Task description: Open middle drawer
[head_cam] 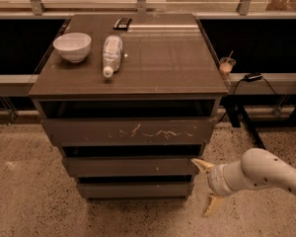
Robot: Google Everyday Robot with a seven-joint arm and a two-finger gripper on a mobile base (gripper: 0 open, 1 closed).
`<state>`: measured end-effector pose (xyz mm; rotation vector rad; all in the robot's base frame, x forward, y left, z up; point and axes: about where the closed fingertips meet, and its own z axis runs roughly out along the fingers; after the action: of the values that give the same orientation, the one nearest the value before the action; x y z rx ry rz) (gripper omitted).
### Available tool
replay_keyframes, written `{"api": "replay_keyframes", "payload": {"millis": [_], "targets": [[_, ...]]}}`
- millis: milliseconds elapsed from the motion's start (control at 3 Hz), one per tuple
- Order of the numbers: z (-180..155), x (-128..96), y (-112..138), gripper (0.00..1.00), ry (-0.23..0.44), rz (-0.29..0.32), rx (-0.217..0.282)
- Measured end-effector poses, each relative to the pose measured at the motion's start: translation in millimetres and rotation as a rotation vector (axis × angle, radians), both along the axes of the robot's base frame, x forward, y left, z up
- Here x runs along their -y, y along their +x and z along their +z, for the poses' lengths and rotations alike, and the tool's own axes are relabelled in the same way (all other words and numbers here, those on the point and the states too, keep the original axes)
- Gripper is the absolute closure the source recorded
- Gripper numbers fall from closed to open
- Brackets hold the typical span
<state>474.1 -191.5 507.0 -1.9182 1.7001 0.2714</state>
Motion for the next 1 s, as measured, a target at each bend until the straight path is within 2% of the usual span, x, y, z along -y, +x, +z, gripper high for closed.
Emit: {"api": "replay_keyframes", "payload": {"millis": [333, 667, 1000], "targets": [[-12.2, 4.6, 14.3, 0.0, -0.007, -0.01, 0.028], [-39.1, 8.3, 47.1, 0.0, -0.05, -0.042, 0.057], [-63.1, 8.8, 67.3, 0.0, -0.062, -0.049, 0.025]]}}
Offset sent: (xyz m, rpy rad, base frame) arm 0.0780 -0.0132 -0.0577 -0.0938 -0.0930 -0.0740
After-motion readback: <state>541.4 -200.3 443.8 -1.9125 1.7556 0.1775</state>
